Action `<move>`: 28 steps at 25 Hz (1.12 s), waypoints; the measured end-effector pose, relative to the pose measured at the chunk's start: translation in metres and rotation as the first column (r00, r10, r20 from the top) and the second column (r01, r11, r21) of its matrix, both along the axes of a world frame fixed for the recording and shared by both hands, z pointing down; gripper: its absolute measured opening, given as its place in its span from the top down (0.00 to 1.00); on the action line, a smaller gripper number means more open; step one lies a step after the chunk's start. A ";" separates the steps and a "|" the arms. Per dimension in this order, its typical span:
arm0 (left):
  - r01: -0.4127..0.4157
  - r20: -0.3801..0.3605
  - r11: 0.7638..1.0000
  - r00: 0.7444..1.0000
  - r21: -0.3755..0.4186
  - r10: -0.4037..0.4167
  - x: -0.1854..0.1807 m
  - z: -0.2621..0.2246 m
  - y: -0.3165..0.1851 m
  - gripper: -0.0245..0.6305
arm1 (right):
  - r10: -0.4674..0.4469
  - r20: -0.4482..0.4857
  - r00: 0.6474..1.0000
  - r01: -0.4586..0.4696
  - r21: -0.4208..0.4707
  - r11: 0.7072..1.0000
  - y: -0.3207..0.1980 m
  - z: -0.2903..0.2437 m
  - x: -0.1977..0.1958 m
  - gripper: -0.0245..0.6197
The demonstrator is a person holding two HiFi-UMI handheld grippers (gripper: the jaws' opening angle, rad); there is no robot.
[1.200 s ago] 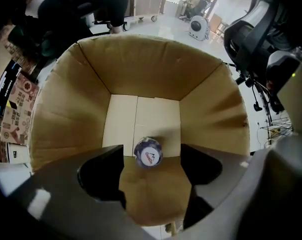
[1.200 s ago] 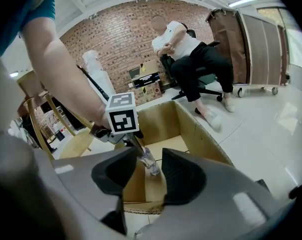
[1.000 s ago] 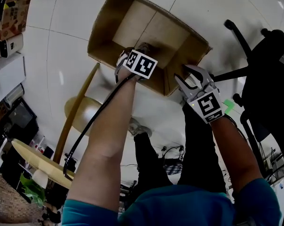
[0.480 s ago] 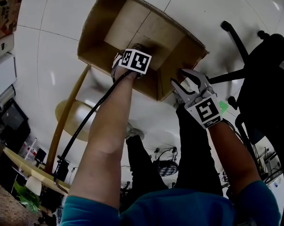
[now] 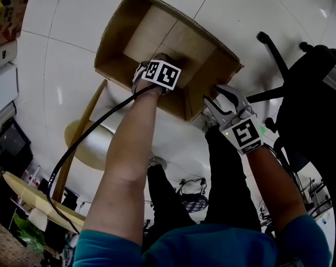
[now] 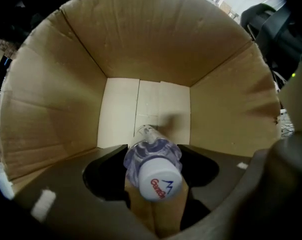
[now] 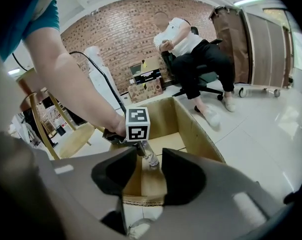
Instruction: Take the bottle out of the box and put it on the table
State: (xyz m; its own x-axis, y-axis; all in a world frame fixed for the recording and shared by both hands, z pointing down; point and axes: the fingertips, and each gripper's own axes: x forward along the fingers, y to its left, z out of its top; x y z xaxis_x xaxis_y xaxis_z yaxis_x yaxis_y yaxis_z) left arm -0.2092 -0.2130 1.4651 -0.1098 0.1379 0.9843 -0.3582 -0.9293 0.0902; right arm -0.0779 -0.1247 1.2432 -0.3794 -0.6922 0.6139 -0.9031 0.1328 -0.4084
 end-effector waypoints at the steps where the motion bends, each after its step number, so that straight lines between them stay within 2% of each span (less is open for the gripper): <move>1: 0.000 -0.002 1.000 1.000 0.003 0.000 0.002 -0.004 -0.004 0.49 | -0.005 -0.008 1.000 0.006 0.028 1.000 -0.005 -0.003 0.002 0.72; 4: -0.010 -0.004 1.000 1.000 0.012 0.011 0.010 -0.023 -0.016 0.49 | 0.001 -0.008 1.000 0.000 0.076 0.997 -0.018 -0.016 0.004 0.72; 7: -0.038 -0.001 0.999 0.999 0.036 0.038 0.017 -0.049 -0.023 0.49 | -0.017 -0.043 0.999 0.025 0.188 0.982 -0.029 -0.032 0.003 0.72; 12: -0.042 -0.005 0.998 0.999 0.040 0.043 0.024 -0.097 -0.014 0.49 | -0.019 -0.043 0.999 0.028 0.212 0.977 -0.026 -0.071 -0.002 0.72; 15: -0.031 -0.011 0.998 0.999 0.053 0.032 0.040 -0.132 -0.014 0.49 | -0.019 -0.039 0.999 0.027 0.223 0.974 -0.027 -0.101 0.010 0.72; 20: 0.003 -0.068 0.996 0.998 0.088 0.003 0.103 -0.227 -0.026 0.49 | -0.003 -0.049 0.999 0.016 0.259 0.966 -0.043 -0.186 0.070 0.72; 25: 0.014 -0.113 0.997 0.994 0.082 -0.005 0.130 -0.320 -0.004 0.49 | 0.007 -0.035 0.999 0.004 0.284 0.959 -0.031 -0.261 0.086 0.72; 28: 0.028 -0.135 0.996 0.991 0.079 -0.017 0.155 -0.392 0.015 0.49 | -0.010 -0.041 0.999 0.022 0.304 0.953 -0.017 -0.324 0.108 0.72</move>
State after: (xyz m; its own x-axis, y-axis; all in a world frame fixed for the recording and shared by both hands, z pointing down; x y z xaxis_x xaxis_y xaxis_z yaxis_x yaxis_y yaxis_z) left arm -0.0538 -0.1982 1.0730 0.0259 0.0581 0.9980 -0.3691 -0.9272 0.0635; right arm 0.0299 -0.1419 0.9190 -0.3723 -0.8423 0.3897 -0.9140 0.2599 -0.3115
